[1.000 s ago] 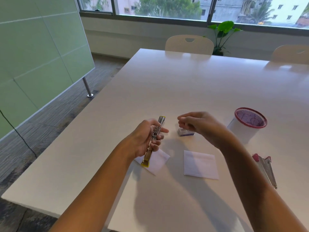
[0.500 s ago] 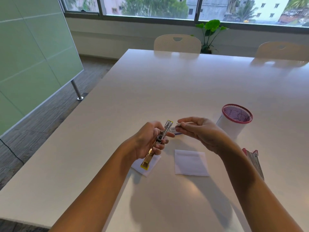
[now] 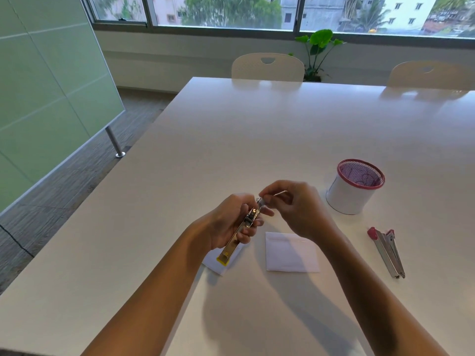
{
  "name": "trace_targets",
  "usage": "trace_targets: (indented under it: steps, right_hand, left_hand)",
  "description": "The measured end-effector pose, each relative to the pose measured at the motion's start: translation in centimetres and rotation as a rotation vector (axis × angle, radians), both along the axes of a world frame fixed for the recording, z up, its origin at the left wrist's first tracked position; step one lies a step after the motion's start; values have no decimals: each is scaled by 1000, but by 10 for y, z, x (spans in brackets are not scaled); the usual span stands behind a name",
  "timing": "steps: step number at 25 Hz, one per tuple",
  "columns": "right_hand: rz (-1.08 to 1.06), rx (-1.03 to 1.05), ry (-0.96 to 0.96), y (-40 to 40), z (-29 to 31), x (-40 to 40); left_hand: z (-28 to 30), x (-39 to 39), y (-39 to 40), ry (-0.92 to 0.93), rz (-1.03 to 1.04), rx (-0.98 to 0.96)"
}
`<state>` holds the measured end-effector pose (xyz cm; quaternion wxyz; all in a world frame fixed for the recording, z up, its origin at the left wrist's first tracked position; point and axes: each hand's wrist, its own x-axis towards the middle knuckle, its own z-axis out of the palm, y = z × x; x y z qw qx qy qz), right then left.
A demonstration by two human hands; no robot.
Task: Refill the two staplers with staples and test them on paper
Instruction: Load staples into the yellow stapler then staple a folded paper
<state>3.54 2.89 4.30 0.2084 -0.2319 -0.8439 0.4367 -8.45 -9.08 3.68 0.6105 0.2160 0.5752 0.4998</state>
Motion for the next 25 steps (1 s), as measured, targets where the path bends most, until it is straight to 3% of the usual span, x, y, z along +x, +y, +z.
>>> trace_targets:
  steps: [16,25]
  right_hand:
    - [-55,145,-13,-3,-1,0]
    - [-62,-182,-149,7,0,1]
  left_hand:
    - [3,8,1,48,2,0]
    - [-4,4,-1,9,-75,-8]
